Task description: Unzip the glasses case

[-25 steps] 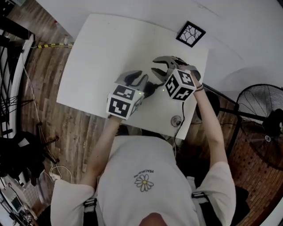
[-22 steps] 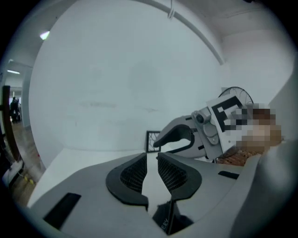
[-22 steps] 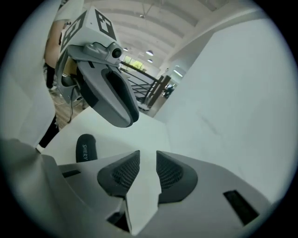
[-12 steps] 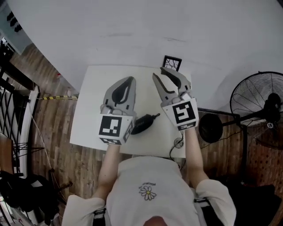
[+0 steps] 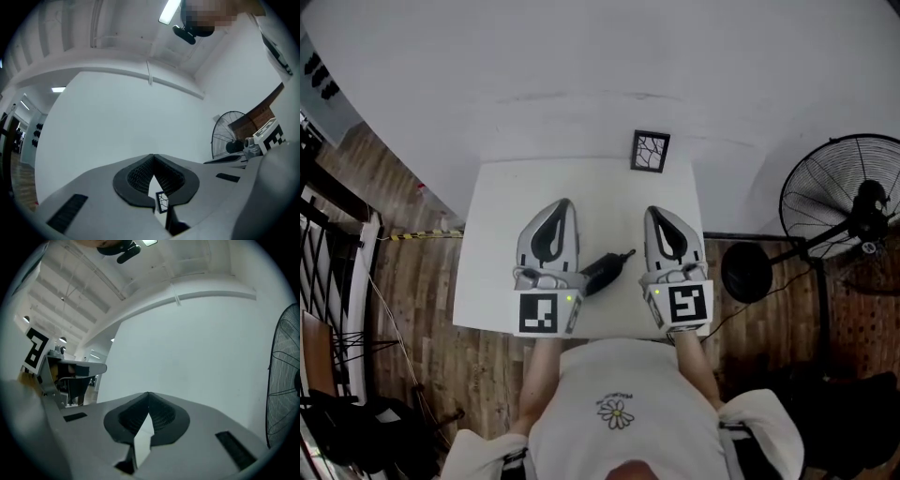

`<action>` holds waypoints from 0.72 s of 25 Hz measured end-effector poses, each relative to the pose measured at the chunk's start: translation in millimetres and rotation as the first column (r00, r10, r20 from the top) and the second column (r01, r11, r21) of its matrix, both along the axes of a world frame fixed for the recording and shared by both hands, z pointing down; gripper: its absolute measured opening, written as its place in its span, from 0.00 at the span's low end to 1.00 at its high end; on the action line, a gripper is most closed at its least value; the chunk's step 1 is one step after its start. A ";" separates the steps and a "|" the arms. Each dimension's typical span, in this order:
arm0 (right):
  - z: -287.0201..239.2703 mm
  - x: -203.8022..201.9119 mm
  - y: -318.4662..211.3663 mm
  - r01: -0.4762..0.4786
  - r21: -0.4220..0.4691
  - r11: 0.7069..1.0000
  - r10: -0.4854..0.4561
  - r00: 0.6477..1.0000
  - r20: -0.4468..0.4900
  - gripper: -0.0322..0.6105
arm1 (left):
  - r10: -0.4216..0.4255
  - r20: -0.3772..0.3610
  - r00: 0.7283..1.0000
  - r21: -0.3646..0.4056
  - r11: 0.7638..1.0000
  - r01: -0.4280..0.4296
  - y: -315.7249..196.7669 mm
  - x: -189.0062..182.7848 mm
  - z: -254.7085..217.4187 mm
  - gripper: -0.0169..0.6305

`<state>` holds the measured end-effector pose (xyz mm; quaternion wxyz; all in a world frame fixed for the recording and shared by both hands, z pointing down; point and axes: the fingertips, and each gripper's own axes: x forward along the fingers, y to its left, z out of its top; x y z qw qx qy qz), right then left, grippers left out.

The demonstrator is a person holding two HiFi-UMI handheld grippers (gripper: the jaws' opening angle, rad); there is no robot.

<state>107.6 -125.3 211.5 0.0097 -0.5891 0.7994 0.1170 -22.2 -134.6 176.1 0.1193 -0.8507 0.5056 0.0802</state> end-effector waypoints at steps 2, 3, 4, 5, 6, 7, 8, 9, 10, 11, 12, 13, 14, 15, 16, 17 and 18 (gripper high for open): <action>2.7 -2.8 4.6 -0.002 0.010 1.000 0.003 1.000 -0.010 0.06 | 0.002 -0.005 1.000 0.005 1.000 -0.002 1.5 0.1 -0.7 0.05; 5.0 -3.5 6.1 -0.003 0.002 1.000 0.003 1.000 -0.010 0.06 | 0.004 -0.007 1.000 0.007 1.000 -0.004 2.5 0.5 -1.6 0.05; 7.9 -3.3 7.4 -0.004 -0.014 1.000 0.004 1.000 -0.007 0.06 | 0.006 -0.009 1.000 0.009 1.000 -0.006 3.4 0.9 -2.3 0.05; 9.9 -2.6 8.3 -0.006 -0.027 1.000 0.006 1.000 -0.005 0.06 | 0.008 -0.010 1.000 0.012 1.000 -0.008 4.4 1.4 -3.1 0.05; 10.1 -1.7 8.9 -0.008 -0.032 0.999 0.008 1.000 -0.004 0.06 | 0.010 -0.010 1.000 0.016 1.000 -0.010 5.2 2.2 -3.9 0.05; 8.7 -0.5 9.3 -0.010 -0.028 1.000 0.010 1.000 -0.005 0.06 | 0.012 -0.008 1.000 0.018 1.000 -0.012 5.9 2.9 -4.6 0.05; 6.9 0.7 9.6 -0.014 -0.022 1.000 0.014 1.000 -0.006 0.06 | 0.013 -0.007 1.000 0.019 1.000 -0.013 6.4 3.5 -5.3 0.05; 5.3 1.7 9.9 -0.017 -0.016 1.000 0.017 1.000 -0.007 0.06 | 0.012 -0.006 1.000 0.018 1.000 -0.012 6.9 3.5 -5.5 0.05; 4.4 2.3 10.1 -0.020 -0.013 1.000 0.020 1.000 -0.008 0.06 | 0.011 -0.006 1.000 0.018 1.000 -0.011 7.4 3.2 -5.3 0.05; 4.3 2.8 10.1 -0.023 -0.013 1.000 0.023 1.000 -0.010 0.06 | 0.010 -0.007 1.000 0.018 1.000 -0.010 7.7 2.8 -4.8 0.05; 5.1 3.6 9.7 -0.026 -0.015 1.000 0.026 1.000 -0.013 0.06 | 0.011 -0.010 1.000 0.018 1.000 -0.011 7.6 2.7 -4.1 0.05; 6.2 4.8 9.3 -0.030 -0.018 0.999 0.030 0.999 -0.019 0.06 | 0.012 -0.013 1.000 0.015 1.000 -0.012 7.2 2.9 -3.1 0.05; 6.6 5.8 9.0 -0.033 -0.017 0.999 0.033 0.999 -0.024 0.06 | 0.013 -0.014 1.000 0.012 1.000 -0.013 6.9 3.5 -2.1 0.05; 5.7 6.1 8.9 -0.032 -0.011 0.999 0.032 0.999 -0.029 0.06 | 0.013 -0.014 1.000 0.009 1.000 -0.013 6.7 4.0 -1.4 0.05; 4.5 5.6 8.8 -0.028 -0.001 1.000 0.028 0.999 -0.032 0.06 | 0.012 -0.012 1.000 0.009 1.000 -0.012 6.8 4.2 -1.1 0.05; 3.7 4.8 8.9 -0.024 0.008 1.000 0.024 0.999 -0.034 0.06 | 0.010 -0.010 1.000 0.009 1.000 -0.010 7.1 4.1 -1.3 0.05; 2.9 3.7 9.0 -0.019 0.017 1.000 0.020 0.999 -0.034 0.06 | 0.010 -0.010 1.000 0.010 1.000 -0.010 7.4 3.7 -1.7 0.05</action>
